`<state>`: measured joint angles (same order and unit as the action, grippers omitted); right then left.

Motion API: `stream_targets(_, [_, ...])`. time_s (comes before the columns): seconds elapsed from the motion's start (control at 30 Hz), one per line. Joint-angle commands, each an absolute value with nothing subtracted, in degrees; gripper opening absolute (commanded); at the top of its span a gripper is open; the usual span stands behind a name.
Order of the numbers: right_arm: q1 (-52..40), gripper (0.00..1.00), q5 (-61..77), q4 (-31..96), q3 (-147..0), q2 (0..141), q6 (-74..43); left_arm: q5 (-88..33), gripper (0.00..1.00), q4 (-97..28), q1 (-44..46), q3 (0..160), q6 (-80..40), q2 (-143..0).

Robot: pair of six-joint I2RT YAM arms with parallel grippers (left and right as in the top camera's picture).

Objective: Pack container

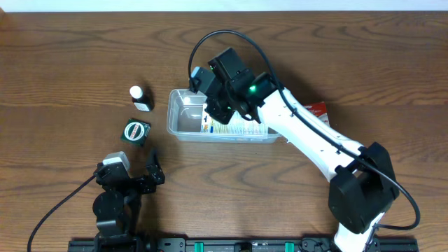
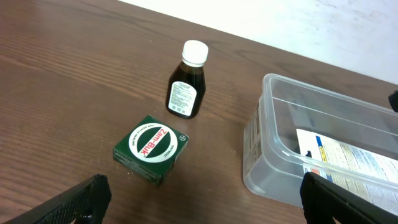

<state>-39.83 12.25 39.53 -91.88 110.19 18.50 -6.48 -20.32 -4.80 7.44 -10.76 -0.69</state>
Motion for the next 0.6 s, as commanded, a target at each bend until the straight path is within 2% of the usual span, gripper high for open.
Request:
stream_targets(0.0, [-40.97, 0.01, 15.07, 39.18, -92.14, 110.67, 17.58, -6.87, 0.98, -20.47, -4.62, 6.22, -11.49, -0.60])
stream_targets(0.3, [-41.01, 0.05, 19.33, 34.28, -92.14, 114.21, 16.29, -6.87, 0.98, -20.47, -4.62, 6.22, -11.49, -0.60])
stream_targets(0.57, [-40.99, 0.01, 21.45, 30.37, -92.14, 120.95, 16.25, -6.87, 0.98, -20.47, -4.62, 6.22, -11.49, -0.60])
